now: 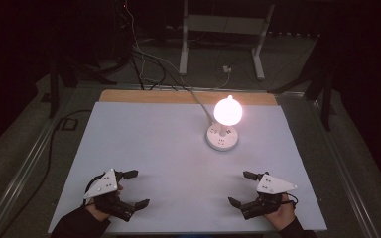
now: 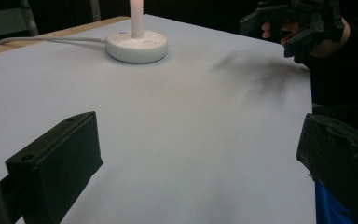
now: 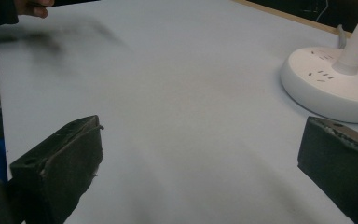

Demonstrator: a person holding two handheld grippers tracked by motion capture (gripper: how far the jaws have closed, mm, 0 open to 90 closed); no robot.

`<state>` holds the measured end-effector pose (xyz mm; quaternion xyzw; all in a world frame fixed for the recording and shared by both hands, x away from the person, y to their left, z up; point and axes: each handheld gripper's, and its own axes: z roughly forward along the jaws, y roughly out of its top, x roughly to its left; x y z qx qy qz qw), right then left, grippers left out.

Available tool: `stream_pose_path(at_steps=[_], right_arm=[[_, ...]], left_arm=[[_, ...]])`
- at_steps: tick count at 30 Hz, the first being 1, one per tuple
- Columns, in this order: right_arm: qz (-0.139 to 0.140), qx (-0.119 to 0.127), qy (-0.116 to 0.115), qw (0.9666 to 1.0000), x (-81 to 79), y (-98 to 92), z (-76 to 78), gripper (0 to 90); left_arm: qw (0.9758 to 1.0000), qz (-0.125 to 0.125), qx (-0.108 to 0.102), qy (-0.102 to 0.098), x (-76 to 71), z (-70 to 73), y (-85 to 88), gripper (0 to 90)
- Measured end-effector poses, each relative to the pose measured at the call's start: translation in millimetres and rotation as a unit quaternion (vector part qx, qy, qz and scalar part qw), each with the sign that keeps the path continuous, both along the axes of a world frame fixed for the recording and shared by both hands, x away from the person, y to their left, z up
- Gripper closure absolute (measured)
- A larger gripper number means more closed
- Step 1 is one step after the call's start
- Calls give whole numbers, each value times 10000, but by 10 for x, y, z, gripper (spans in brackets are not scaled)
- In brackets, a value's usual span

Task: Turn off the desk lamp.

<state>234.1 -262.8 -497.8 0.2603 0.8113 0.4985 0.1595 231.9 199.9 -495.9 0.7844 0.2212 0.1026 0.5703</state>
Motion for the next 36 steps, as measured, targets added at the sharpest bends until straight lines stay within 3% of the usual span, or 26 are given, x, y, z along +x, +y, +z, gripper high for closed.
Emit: stream_pose_path(at_steps=[5, 16, 25, 36], right_arm=[[44, -7, 91, 9999, -16, 35, 50, 0], [-5, 175, -90, 9998, 54, 74, 248, 0], [-28, 212, -248, 9995, 175, 98, 373, 1], [-142, 170, -263, 9994, 356, 130, 438, 0]], left_arm=[[10000, -1, 11, -26, -6, 5, 3, 3], [10000, 16, -26, -22, -10, 11, 6, 4], [10000, 24, -54, -10, -10, 15, 8, 3], [10000, 40, -53, -12, -9, 17, 12, 3]])
